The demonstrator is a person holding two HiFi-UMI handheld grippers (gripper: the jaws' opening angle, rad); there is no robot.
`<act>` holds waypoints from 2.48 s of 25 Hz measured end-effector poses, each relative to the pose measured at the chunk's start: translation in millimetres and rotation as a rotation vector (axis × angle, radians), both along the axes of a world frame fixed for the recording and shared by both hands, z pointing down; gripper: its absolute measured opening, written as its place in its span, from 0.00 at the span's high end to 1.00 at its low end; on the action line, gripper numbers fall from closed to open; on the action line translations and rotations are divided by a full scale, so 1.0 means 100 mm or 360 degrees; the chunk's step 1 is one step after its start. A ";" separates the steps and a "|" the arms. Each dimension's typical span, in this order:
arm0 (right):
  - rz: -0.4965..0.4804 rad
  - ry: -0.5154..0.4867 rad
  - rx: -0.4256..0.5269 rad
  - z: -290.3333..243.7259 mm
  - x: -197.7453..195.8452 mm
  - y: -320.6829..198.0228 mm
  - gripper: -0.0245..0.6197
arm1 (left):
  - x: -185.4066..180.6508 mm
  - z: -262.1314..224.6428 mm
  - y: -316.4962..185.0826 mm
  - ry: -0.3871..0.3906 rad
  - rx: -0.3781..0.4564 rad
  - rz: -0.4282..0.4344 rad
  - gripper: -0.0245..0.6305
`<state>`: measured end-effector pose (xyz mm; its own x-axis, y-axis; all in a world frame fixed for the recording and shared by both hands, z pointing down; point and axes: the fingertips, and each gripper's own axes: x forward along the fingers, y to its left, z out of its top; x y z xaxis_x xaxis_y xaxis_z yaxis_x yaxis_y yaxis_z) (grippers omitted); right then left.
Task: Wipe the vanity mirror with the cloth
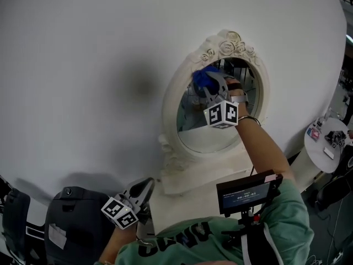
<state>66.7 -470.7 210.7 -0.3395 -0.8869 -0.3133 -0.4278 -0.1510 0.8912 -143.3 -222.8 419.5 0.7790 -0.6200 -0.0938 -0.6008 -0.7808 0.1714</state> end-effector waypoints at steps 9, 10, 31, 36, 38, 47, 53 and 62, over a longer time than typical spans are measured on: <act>0.0056 0.0350 0.0259 0.01 0.02 -0.20 0.85 | -0.15 0.08 -0.13 0.0007 -0.0045 -0.0040 0.95; 0.0064 0.0344 0.0276 -0.03 0.07 -0.20 0.85 | -0.16 0.08 -0.14 0.0012 -0.0047 -0.0041 0.95; 0.0703 -0.0152 -0.0056 0.12 2.13 -0.54 0.85 | -0.13 0.14 -0.19 0.0028 -0.0070 -0.0021 0.95; 0.0281 0.0004 0.0066 0.05 0.86 -0.20 0.85 | -0.19 0.15 -0.18 0.0048 -0.0071 -0.0031 0.95; 0.0142 0.0146 0.0100 0.13 0.30 -0.13 0.85 | -0.19 0.14 -0.17 0.0048 -0.0061 -0.0027 0.95; 0.0030 0.0310 0.0188 0.24 -0.26 -0.17 0.85 | -0.27 0.13 -0.14 0.0042 -0.0058 -0.0056 0.95; 0.0010 0.0337 0.0211 0.21 -0.16 -0.20 0.85 | -0.13 0.13 -0.16 0.0045 -0.0066 -0.0018 0.95; 0.0373 0.0215 0.0112 0.27 1.25 -0.45 0.86 | -0.12 0.18 -0.18 0.0023 -0.0084 -0.0036 0.95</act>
